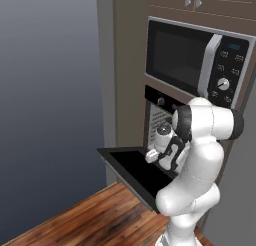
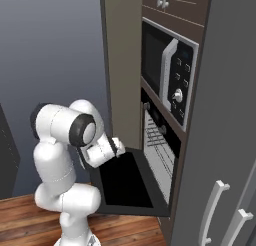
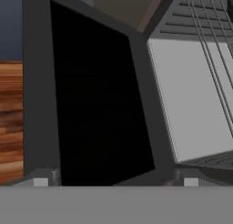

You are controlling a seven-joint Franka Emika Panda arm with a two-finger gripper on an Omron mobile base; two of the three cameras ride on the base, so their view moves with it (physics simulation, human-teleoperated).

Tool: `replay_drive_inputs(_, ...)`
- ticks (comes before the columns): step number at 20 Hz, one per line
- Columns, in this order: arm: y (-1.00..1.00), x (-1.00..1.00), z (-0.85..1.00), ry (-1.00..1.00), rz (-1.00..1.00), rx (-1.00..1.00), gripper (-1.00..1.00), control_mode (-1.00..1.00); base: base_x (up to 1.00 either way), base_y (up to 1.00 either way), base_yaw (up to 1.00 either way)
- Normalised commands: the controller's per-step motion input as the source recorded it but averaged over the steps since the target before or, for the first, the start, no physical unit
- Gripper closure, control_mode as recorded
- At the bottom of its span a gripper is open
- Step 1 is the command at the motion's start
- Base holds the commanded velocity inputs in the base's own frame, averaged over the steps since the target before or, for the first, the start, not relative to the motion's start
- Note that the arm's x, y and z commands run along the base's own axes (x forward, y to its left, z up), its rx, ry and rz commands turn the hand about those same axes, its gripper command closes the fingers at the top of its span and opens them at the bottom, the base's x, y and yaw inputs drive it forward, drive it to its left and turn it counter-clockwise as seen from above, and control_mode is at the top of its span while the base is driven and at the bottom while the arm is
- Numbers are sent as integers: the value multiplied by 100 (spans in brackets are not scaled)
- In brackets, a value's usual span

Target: Take the baked cake out of the oven and place it on the plate for cooling. Then close the oven door.

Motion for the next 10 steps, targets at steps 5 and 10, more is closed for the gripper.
replay_drive_inputs(5,98,-97,45,-1,0,-8,-100,-100,0,0,0)
replay_drive_inputs(10,93,-79,52,-1,0,-7,-100,-100,0,0,0)
